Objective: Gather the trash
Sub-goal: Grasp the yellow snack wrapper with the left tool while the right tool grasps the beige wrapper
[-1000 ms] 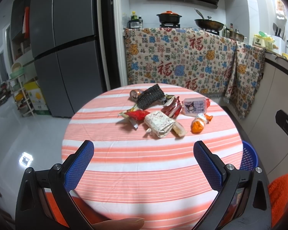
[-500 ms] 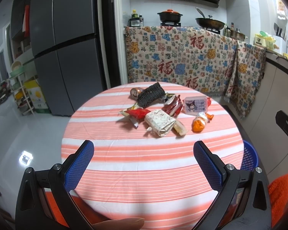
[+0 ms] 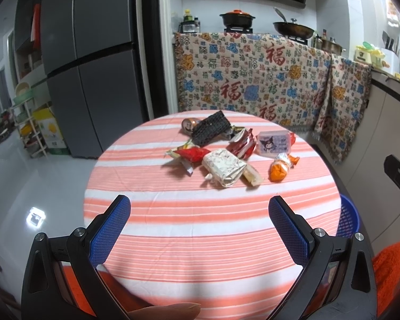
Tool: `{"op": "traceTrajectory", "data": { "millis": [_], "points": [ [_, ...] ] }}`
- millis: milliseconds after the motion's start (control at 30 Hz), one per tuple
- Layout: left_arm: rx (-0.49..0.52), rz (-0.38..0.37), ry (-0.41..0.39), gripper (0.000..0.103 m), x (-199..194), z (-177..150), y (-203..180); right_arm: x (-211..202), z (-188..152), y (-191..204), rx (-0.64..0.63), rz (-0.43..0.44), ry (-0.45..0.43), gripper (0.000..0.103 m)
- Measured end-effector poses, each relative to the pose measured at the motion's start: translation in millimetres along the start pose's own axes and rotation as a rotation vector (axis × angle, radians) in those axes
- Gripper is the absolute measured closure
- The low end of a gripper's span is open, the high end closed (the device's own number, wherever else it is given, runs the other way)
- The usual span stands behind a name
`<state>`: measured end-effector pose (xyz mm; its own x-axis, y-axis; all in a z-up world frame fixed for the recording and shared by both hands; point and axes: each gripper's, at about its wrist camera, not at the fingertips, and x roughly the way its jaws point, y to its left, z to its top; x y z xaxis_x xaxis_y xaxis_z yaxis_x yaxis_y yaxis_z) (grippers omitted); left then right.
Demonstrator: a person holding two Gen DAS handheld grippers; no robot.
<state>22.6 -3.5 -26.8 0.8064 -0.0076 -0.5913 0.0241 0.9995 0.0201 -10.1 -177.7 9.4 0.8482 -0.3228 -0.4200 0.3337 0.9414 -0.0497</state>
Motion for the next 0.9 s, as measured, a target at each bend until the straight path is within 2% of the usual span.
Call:
{"op": "traceTrajectory", "data": {
  "millis": [233,500,633,733,900],
  "points": [
    [-0.049,0.000,0.066,0.000,30,-9,26,8,-3,-1,0.001,-0.009,0.012,0.000],
    [-0.044,0.042,0.165,0.000,84,-34,42,45,-18,-1,0.004,-0.021,0.076,0.000],
    [-0.007,0.065,0.240,0.000,115,-43,38,79,-36,4,-0.012,-0.002,0.145,0.000],
    [-0.001,0.052,0.289,0.000,134,-42,37,106,-51,8,-0.031,0.027,0.213,0.000],
    [0.029,0.057,0.335,0.000,173,-35,33,156,-77,13,-0.057,0.050,0.349,0.000]
  ]
}}
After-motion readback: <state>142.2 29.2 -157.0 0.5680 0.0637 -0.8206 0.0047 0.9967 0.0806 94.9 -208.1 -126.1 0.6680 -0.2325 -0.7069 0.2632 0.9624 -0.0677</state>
